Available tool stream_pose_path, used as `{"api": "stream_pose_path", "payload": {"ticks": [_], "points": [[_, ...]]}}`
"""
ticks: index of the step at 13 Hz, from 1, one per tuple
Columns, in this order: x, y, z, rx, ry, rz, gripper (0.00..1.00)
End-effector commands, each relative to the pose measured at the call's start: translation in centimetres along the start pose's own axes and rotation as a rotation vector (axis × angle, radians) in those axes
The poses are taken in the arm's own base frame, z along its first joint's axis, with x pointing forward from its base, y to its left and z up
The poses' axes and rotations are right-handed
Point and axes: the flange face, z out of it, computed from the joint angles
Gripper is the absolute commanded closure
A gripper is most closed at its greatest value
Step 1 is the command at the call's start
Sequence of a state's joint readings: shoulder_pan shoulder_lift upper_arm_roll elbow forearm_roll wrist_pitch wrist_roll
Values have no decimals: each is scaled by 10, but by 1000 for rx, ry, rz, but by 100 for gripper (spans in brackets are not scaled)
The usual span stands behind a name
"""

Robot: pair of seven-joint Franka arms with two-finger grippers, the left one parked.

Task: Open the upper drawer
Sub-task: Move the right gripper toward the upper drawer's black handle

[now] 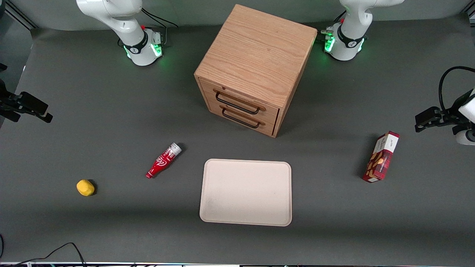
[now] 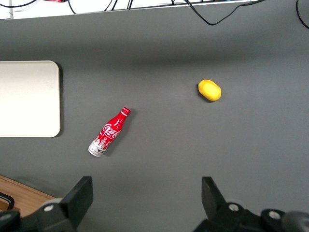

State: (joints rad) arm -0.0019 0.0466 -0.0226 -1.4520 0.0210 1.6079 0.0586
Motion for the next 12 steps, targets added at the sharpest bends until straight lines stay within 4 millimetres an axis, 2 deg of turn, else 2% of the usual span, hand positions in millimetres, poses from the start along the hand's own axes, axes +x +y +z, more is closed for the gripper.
{"api": "stream_pose_path", "payload": {"ticks": [1, 3, 4, 6, 7, 10, 11, 12], "points": [[1, 2, -5, 14, -4, 13, 0], [2, -11, -2, 18, -9, -21, 0], [2, -32, 7, 35, -27, -57, 0], [-5, -91, 18, 55, -50, -163, 0], [-13, -128, 24, 67, -66, -232, 0], [-27, -220, 72, 115, -154, -394, 0], [-30, -248, 102, 161, -208, -434, 0], [-30, -273, 123, 213, -216, -456, 0]]}}
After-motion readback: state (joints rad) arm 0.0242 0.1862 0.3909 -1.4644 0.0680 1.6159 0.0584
